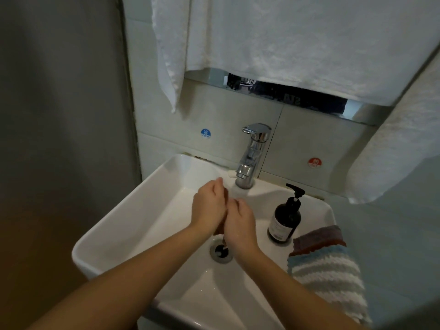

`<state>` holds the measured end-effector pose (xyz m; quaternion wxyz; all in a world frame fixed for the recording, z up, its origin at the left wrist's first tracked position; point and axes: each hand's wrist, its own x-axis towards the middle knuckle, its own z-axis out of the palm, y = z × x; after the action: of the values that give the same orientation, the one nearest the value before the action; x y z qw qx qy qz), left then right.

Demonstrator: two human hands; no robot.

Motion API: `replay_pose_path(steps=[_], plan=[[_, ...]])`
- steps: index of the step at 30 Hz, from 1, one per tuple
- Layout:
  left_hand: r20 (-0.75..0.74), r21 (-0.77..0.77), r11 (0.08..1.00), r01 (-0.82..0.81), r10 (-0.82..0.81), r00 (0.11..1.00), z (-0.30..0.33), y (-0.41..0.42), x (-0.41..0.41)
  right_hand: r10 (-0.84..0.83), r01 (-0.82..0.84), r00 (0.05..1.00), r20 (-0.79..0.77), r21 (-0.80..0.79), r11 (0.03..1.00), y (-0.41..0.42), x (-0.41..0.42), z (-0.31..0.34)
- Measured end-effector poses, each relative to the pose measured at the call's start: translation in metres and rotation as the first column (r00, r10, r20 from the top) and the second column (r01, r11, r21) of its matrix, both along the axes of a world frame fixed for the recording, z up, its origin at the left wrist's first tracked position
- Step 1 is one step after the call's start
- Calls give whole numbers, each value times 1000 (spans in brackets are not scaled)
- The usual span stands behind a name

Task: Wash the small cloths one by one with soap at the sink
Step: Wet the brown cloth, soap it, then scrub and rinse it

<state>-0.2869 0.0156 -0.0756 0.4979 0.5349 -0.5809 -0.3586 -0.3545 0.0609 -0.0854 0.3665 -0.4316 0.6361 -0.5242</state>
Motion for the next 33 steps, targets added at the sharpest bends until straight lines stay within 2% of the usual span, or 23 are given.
replay_pose_path(steps=[2,4,5,6,7,9,10,11,12,14,16,18,19,21,23,24,26,27,30,32,33], plan=[[-19,40,995,96,-95,995,-4,1,2,-22,29,999,42,-169,985,2,-1,12],[-103,40,966,256,-251,962,-4,17,-5,-220,233,973,76,-293,927,-8,-12,22],[-131,28,954,299,-293,947,-3,23,-8,-299,309,951,78,-264,914,-14,-17,24],[-152,22,956,292,-286,946,0,25,-9,-309,315,949,64,-185,931,-17,-19,23],[-166,24,970,243,-235,958,2,22,-9,-244,243,970,-2,-72,967,-18,-17,20],[-180,43,997,71,-62,982,2,8,-3,39,-8,977,-209,149,989,-12,-9,14],[-180,65,998,8,4,984,1,2,1,137,-88,957,-257,192,977,-8,-6,13],[-166,84,996,-5,19,986,2,0,4,152,-115,954,-260,151,982,-5,-5,14],[-146,98,995,31,-16,989,4,2,5,116,-108,967,-229,49,993,-4,-6,15],[-152,99,979,181,-165,975,10,14,-1,-66,52,994,-91,-147,988,-7,-11,15],[-164,74,959,274,-259,952,14,22,-6,-202,205,978,42,-101,973,-15,-13,12],[-89,23,974,227,-225,970,13,17,-3,-133,133,991,-5,63,989,-15,-9,6],[-31,-6,985,172,-172,985,12,12,0,-67,68,998,-21,80,995,-11,-5,4],[44,-52,993,102,-100,994,12,5,4,-8,9,1000,24,-26,1000,-3,-1,5],[41,-55,986,154,-152,987,14,13,1,-64,72,997,50,-180,981,1,-6,11],[45,-58,976,209,-206,977,15,19,-1,-126,138,990,69,-206,969,-2,-10,13],[76,-57,955,290,-285,955,12,26,-5,-197,212,974,113,-149,966,-3,-14,15],[77,-48,959,279,-275,958,10,23,-4,-172,185,979,107,-119,976,-1,-13,15],[-7,-12,993,115,-115,993,8,10,3,-14,15,1000,9,-213,977,7,-5,20],[-112,-21,988,152,-153,982,8,16,1,-45,29,998,-45,-299,954,2,-7,28],[-154,-34,977,209,-211,965,9,23,-2,-117,98,992,-47,-296,950,-5,-12,29]])
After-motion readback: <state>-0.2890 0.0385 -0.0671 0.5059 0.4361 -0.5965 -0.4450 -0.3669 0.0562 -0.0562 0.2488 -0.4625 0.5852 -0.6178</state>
